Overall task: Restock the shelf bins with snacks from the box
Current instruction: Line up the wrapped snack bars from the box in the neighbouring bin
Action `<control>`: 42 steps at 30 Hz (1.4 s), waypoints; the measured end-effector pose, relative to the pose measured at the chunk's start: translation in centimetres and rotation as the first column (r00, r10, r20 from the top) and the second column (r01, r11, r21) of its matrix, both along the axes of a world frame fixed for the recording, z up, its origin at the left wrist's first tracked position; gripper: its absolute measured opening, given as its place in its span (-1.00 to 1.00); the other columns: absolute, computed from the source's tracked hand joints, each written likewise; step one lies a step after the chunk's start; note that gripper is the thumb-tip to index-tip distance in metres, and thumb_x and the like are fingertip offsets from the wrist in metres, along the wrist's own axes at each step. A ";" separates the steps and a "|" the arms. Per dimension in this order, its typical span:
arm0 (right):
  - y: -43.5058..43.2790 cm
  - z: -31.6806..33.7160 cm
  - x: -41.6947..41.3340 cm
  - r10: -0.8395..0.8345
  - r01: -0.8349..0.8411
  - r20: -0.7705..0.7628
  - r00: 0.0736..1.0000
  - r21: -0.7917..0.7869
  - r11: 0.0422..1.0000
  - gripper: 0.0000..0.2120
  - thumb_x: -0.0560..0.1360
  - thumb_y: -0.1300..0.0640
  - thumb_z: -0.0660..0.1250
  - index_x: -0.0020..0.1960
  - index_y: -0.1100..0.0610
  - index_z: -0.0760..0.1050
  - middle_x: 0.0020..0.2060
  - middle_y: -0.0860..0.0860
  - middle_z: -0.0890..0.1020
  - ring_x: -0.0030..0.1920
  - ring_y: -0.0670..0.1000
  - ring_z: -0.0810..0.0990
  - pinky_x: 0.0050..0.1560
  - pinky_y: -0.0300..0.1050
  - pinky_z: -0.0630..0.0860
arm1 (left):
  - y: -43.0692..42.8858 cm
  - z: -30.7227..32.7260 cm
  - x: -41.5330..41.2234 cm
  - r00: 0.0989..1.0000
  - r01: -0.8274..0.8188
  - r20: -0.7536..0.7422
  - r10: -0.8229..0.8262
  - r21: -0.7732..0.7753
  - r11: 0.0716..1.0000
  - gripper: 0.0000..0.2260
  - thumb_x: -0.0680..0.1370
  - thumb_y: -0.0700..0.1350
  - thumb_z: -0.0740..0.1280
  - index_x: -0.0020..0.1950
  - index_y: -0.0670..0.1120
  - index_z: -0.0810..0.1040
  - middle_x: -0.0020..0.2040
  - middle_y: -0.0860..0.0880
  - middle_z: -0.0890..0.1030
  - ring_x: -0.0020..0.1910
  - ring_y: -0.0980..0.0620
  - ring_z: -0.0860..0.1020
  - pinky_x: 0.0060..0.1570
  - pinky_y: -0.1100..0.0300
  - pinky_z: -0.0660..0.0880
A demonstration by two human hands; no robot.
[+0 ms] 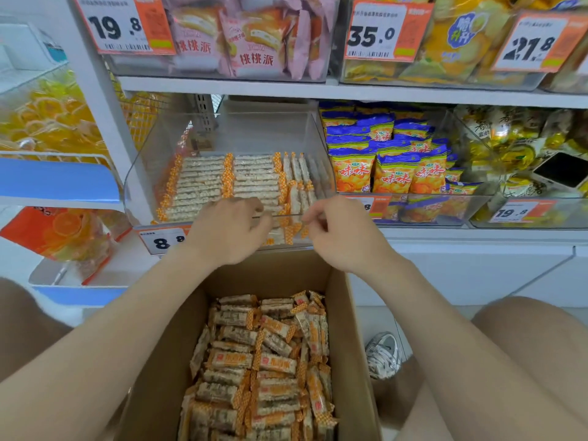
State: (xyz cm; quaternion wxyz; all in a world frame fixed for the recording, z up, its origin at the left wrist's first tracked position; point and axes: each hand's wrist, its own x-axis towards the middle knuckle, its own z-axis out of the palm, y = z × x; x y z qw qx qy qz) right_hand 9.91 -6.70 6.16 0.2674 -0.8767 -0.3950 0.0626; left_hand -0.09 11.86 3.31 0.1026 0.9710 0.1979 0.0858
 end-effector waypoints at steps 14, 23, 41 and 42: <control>8.6 0.0 3.6 0.218 -0.147 0.055 0.974 -0.578 0.803 -0.75 0.46 0.01 0.37 0.04 0.14 0.46 0.05 0.08 0.51 0.16 0.20 0.57 -0.04 0.01 0.51 | 5.7 0.0 -1.0 0.946 0.219 -0.265 -0.188 0.093 0.971 -0.43 0.60 0.28 0.34 0.59 0.24 0.30 0.57 0.14 0.40 0.48 -0.09 0.45 0.34 -0.14 0.48; 7.3 -2.0 2.6 0.194 -0.124 0.099 0.976 -0.478 0.869 -0.10 0.47 -0.10 0.47 0.65 0.05 0.08 0.54 0.19 0.22 0.55 0.29 0.21 0.48 0.23 0.37 | 7.3 0.2 -1.8 0.922 0.297 -0.280 -0.267 0.068 0.953 -0.45 0.59 0.21 0.41 0.57 0.24 0.38 0.62 0.12 0.34 0.56 -0.06 0.33 0.44 -0.13 0.39; 1.9 -11.9 -6.6 0.454 -0.487 -0.243 0.857 -0.670 0.561 -0.78 0.57 0.06 0.28 0.04 0.16 0.62 -0.15 0.11 0.65 -0.14 0.19 0.67 -0.18 0.15 0.68 | -0.3 -12.3 -7.8 0.835 0.236 -0.480 -0.267 -0.126 0.964 -0.83 0.66 0.01 0.25 0.18 0.03 0.59 0.05 0.00 0.63 -0.04 -0.04 0.62 -0.15 0.06 0.56; 2.0 -13.5 -6.3 0.407 -0.478 -0.280 0.870 -0.681 0.554 -0.77 0.58 0.08 0.29 0.07 0.18 0.64 -0.11 0.14 0.68 -0.09 0.20 0.68 -0.13 0.17 0.69 | -0.4 -13.7 -8.0 0.819 0.217 -0.510 -0.262 -0.147 0.965 -0.83 0.67 -0.02 0.24 0.19 0.01 0.58 0.07 -0.02 0.63 -0.04 -0.05 0.60 -0.15 0.07 0.54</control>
